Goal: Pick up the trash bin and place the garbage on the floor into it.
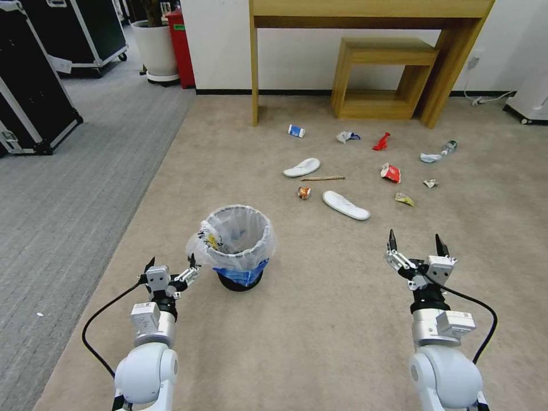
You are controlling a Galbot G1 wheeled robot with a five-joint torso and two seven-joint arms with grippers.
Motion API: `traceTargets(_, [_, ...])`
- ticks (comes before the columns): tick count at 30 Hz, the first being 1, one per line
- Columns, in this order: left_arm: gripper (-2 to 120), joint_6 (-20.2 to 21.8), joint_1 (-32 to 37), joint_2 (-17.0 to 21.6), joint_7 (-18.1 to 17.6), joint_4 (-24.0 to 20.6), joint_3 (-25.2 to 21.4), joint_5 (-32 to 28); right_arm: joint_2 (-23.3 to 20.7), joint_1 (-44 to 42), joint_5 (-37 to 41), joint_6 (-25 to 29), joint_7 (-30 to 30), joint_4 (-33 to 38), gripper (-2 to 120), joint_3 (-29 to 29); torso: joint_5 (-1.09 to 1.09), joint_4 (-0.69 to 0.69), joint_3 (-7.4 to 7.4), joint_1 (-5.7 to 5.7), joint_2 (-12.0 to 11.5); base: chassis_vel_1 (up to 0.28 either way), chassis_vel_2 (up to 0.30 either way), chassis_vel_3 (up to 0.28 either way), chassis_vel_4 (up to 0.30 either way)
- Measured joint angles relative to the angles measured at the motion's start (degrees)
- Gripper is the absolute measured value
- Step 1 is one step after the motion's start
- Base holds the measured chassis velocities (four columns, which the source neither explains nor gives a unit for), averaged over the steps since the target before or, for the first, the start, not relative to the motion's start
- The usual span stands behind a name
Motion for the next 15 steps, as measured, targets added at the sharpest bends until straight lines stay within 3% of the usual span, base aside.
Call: traceTargets(15, [100, 0.44, 0.36, 0.02, -0.36, -0.18, -0.9, -1.09, -0.05, 0.57, -0.31, -0.33, -0.12, -0.26, 100, -0.25, -0.02, 0.01, 0.0, 0.0, 0.0, 0.0, 0.0, 0.0, 0.0])
